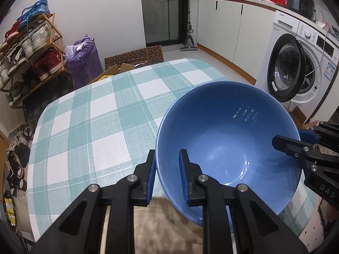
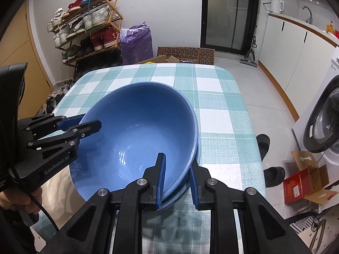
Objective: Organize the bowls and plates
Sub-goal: 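Lower the held bowl onto the stacked blue bowls with both grippers, then open the left gripper on the bowl rim while the right gripper opens too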
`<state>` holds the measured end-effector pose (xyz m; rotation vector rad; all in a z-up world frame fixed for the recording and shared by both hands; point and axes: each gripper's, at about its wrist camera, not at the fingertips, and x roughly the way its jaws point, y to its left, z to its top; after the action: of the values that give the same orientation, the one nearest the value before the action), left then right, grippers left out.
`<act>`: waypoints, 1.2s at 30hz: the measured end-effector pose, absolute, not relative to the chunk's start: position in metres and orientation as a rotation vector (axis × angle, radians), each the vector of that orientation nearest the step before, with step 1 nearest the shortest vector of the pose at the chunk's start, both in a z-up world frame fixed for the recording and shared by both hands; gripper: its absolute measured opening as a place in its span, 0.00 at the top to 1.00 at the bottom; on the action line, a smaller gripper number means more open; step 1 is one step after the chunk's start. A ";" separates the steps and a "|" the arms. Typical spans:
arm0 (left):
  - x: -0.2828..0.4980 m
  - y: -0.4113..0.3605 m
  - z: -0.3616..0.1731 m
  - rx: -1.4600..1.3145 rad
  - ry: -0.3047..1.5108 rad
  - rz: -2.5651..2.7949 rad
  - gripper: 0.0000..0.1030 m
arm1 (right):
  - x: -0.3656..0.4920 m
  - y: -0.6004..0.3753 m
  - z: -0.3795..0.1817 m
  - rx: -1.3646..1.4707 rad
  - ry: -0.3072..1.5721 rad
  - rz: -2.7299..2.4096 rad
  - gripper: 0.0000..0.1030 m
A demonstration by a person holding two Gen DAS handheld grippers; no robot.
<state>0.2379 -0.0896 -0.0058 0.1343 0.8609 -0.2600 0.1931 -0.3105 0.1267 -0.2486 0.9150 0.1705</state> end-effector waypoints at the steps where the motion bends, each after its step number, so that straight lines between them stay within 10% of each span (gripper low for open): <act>1: 0.238 -0.090 -0.007 0.140 0.860 -0.258 0.82 | 0.193 -0.309 0.126 -0.258 0.912 0.168 0.80; 23: 0.238 -0.098 -0.016 0.176 0.871 -0.269 0.79 | 0.192 -0.304 0.120 -0.385 0.869 0.089 0.79; 36: 0.235 -0.097 -0.015 0.146 0.892 -0.311 0.60 | 0.192 -0.318 0.124 -0.273 0.900 0.165 0.55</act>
<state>0.2352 -0.0970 -0.0153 0.1455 0.8921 -0.3107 0.1915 -0.3175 0.1245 -0.2727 0.9000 0.1650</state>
